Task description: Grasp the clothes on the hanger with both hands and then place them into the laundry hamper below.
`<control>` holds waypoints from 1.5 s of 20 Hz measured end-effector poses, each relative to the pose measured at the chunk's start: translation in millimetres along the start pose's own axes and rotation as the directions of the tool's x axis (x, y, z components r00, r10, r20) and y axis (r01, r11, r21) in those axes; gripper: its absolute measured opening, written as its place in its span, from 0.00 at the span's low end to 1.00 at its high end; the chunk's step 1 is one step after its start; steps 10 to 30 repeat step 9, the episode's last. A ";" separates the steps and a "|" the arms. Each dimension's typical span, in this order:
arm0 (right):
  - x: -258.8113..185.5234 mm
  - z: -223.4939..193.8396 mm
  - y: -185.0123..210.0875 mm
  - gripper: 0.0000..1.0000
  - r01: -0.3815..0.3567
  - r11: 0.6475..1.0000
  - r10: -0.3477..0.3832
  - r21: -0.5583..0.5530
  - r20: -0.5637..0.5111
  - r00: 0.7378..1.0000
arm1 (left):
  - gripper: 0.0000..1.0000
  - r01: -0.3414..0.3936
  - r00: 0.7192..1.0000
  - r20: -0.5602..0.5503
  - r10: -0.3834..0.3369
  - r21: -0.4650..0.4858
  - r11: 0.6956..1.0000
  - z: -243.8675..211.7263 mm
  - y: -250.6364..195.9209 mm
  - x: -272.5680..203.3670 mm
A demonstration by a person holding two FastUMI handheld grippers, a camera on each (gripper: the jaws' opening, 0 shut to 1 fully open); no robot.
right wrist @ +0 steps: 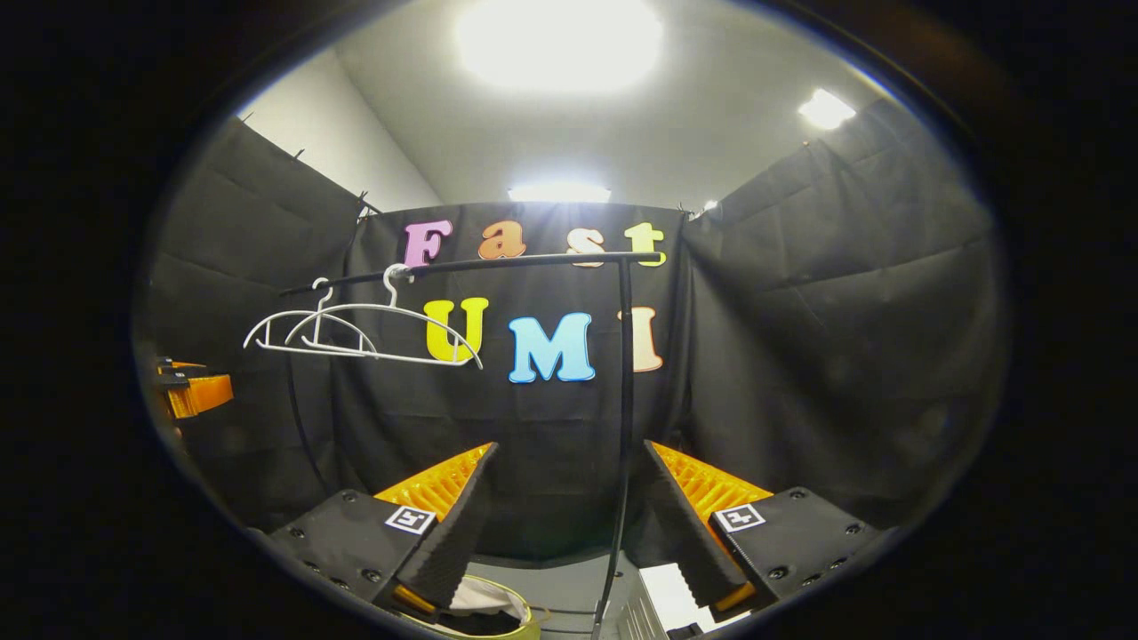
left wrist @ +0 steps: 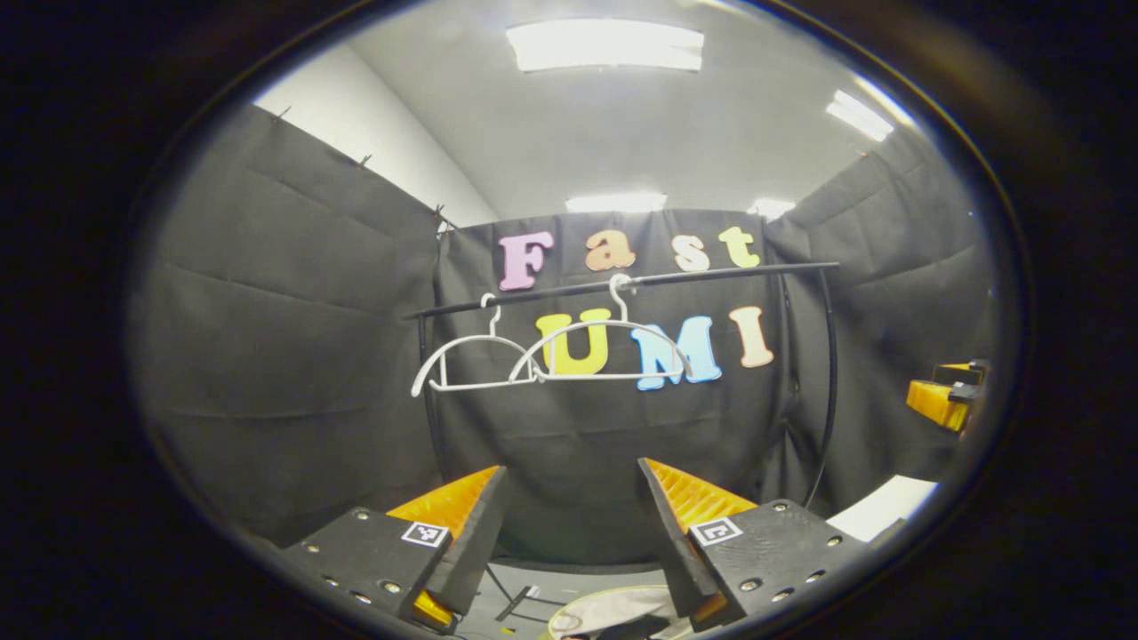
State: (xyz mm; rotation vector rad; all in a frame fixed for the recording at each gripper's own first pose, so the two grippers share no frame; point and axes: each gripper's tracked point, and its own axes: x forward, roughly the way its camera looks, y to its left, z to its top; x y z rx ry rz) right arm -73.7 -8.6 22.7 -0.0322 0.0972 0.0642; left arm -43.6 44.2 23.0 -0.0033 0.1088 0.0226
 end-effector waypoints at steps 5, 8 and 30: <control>6.8 1.3 -1.2 0.98 0.002 1.000 -0.002 0.009 0.006 1.000 | 0.83 -0.003 1.000 0.001 0.003 -0.009 1.000 1.3 0.1 -2.9; 3.2 -0.3 0.3 0.93 -0.005 1.000 0.005 0.009 0.009 1.000 | 0.83 -0.002 1.000 -0.001 0.002 -0.024 1.000 0.3 -0.4 -2.9; 1.3 -0.3 1.1 0.98 -0.006 1.000 0.006 0.008 0.009 1.000 | 0.83 -0.001 1.000 -0.002 0.001 -0.028 1.000 -0.7 -0.7 -3.5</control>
